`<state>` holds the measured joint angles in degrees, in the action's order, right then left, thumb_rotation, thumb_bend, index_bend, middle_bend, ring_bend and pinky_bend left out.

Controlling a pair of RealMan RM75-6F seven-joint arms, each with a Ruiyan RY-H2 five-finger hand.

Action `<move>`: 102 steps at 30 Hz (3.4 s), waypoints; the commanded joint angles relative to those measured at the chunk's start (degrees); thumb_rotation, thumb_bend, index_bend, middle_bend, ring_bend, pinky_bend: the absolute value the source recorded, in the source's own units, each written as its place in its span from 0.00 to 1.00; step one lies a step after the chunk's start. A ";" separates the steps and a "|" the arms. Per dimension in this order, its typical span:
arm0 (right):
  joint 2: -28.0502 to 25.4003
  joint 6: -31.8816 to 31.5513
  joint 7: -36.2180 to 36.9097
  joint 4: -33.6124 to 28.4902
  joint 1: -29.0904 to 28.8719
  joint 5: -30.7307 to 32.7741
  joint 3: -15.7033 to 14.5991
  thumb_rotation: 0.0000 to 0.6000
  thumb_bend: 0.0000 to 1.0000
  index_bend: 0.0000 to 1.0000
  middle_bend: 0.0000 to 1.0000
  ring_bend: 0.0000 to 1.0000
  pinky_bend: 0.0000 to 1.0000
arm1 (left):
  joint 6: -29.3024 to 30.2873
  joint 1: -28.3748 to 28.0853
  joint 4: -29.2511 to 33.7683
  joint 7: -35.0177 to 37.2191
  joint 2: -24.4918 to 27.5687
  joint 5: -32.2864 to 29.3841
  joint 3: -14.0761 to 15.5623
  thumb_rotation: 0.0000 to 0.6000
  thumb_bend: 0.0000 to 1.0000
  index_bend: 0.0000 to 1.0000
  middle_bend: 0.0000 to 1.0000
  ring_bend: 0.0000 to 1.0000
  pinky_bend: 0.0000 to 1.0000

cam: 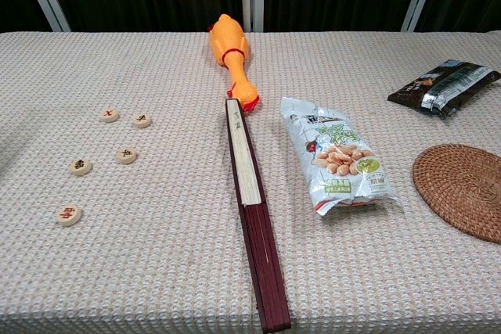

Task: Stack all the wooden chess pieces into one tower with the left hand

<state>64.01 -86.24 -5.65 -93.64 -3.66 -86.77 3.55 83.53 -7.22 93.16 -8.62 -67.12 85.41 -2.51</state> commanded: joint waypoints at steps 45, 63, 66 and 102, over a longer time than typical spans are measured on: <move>-3.47 -1.50 8.29 0.71 1.39 -0.79 -0.10 1.00 0.25 0.00 0.00 0.00 0.00 | -22.04 -13.67 -8.37 6.52 -16.54 -4.72 -0.43 1.00 0.26 0.34 0.05 0.00 0.00; -3.54 -0.28 8.06 0.70 1.08 0.32 0.14 1.00 0.25 0.00 0.00 0.00 0.00 | -22.17 -15.66 -13.91 11.87 -20.07 -3.97 -0.33 1.00 0.28 0.44 0.07 0.00 0.00; -3.61 -0.14 8.12 0.66 1.06 0.70 0.30 1.00 0.25 0.00 0.00 0.00 0.00 | -22.52 -16.10 -14.45 12.09 -20.50 -3.80 -0.18 1.00 0.28 0.44 0.07 0.00 0.00; -3.77 -0.16 8.29 0.83 1.18 1.01 0.49 1.00 0.25 0.00 0.00 0.00 0.00 | -24.30 -20.90 -12.87 10.73 -18.68 -7.40 -4.89 1.00 0.35 0.50 0.08 0.00 0.00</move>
<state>60.24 -86.41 2.64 -92.81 -2.48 -85.76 4.04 60.33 -27.04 80.15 2.47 -86.19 79.07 -6.29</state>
